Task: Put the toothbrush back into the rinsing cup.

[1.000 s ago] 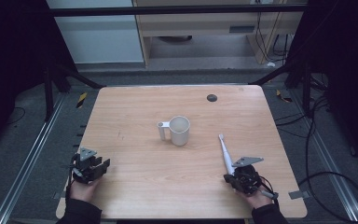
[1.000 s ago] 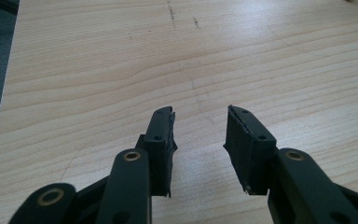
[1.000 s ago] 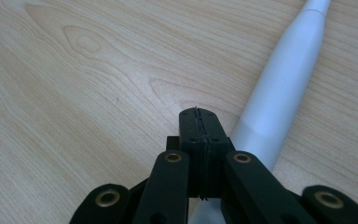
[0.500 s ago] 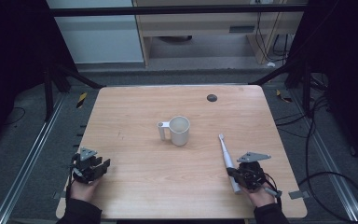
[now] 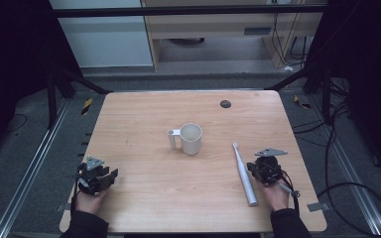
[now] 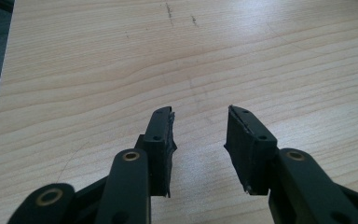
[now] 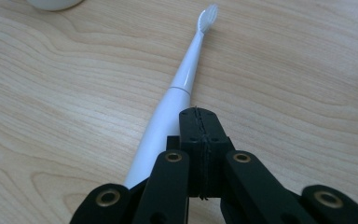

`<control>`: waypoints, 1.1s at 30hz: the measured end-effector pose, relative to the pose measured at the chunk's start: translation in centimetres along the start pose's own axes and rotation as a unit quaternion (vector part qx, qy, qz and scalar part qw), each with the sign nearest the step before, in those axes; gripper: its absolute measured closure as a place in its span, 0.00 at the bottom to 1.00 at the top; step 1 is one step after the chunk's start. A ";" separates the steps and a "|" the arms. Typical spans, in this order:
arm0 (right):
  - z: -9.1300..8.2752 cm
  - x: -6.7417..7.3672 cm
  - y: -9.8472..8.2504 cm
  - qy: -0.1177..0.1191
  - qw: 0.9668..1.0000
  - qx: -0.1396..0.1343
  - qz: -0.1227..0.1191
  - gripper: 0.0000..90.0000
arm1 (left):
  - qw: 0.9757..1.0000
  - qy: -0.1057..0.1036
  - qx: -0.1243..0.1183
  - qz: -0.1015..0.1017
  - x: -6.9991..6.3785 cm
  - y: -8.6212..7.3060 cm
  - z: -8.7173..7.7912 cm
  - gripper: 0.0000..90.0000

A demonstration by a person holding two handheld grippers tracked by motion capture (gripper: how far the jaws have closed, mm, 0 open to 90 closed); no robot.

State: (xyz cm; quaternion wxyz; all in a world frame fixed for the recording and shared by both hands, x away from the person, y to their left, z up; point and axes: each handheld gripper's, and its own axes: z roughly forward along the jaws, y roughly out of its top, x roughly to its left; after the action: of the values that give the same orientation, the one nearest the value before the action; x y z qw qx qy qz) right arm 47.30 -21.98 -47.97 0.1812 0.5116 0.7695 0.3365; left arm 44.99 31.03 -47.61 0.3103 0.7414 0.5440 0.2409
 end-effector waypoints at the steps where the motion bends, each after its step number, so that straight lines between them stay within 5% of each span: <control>1: 0.2 -0.1 0.0 0.001 1.000 0.004 0.002 1.00 | 1.000 0.000 0.000 0.000 0.0 0.0 0.0 0.67; 24: 1.9 -0.3 0.6 0.009 1.000 0.020 -0.002 1.00 | 1.000 -0.001 0.000 0.000 0.1 0.0 0.0 0.67; 33: 0.5 -1.1 1.5 -0.003 1.000 -0.008 0.007 0.96 | 1.000 -0.004 -0.001 0.002 0.0 0.0 0.1 0.66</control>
State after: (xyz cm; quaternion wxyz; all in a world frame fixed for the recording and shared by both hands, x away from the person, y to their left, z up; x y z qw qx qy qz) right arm 49.06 -22.43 -47.33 0.1852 0.5169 0.7626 0.3420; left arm 45.03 30.98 -47.67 0.3128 0.7430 0.5413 0.2388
